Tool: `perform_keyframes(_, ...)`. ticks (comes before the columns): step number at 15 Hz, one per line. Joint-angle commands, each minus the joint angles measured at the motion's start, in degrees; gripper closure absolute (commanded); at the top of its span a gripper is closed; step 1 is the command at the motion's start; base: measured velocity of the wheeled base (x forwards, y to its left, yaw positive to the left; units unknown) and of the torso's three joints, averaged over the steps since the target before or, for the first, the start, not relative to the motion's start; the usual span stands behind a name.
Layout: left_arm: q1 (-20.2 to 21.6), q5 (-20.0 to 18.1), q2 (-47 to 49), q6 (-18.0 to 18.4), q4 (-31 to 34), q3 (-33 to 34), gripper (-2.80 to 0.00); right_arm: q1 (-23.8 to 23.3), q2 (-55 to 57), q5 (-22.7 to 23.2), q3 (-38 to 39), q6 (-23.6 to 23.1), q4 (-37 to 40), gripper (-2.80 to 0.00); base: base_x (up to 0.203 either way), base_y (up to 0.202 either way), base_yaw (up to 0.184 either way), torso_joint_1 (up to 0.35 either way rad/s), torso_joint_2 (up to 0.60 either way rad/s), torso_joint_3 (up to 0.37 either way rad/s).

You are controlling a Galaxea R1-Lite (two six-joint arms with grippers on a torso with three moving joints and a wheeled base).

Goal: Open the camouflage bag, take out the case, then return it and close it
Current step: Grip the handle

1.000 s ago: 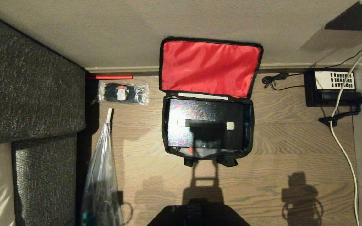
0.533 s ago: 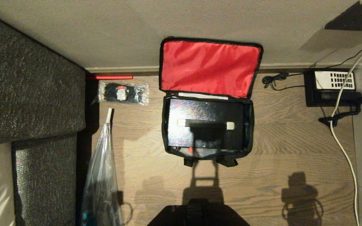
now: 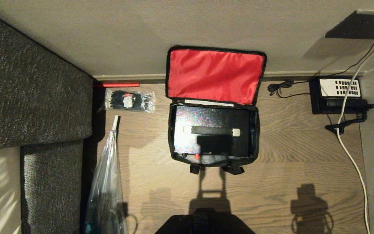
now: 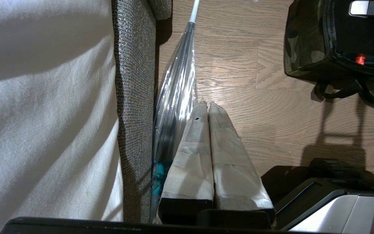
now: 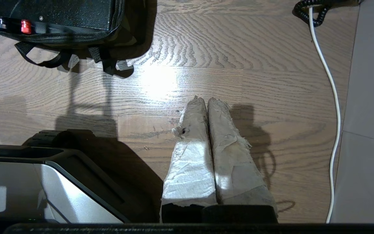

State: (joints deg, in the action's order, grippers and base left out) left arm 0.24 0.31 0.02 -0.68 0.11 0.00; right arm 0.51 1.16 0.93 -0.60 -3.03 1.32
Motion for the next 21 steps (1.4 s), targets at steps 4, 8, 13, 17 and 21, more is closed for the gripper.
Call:
perform_keyframes(4,0.02,0.04,-0.10,0.13,-0.02,0.09,0.00,0.02,0.16,0.03,-0.02,-0.05,0.00,0.00,0.000,0.000,0.000,0.000,0.00,0.000)
perform_keyframes(8,0.02,-0.05,-0.02,0.16,0.24,0.09,0.00,0.02,0.16,0.03,0.07,-0.05,0.00,0.00,-0.060,0.032,-0.003,0.001,0.00,0.001)
perform_keyframes(13,0.02,-0.05,-0.02,0.17,0.25,0.09,0.00,0.02,0.16,0.03,-0.02,-0.05,0.00,0.00,-0.104,0.021,0.001,0.003,0.00,0.005)
perform_keyframes(17,0.02,-0.05,-0.03,0.24,0.24,0.09,0.00,0.02,0.16,0.03,-0.02,-0.05,0.00,0.00,0.000,0.000,0.000,0.000,0.00,0.000)
perform_keyframes(21,0.02,-0.05,-0.11,0.24,0.24,0.09,0.00,0.02,0.16,0.03,-0.02,-0.05,0.00,0.00,0.000,0.000,0.000,0.000,0.00,0.000)
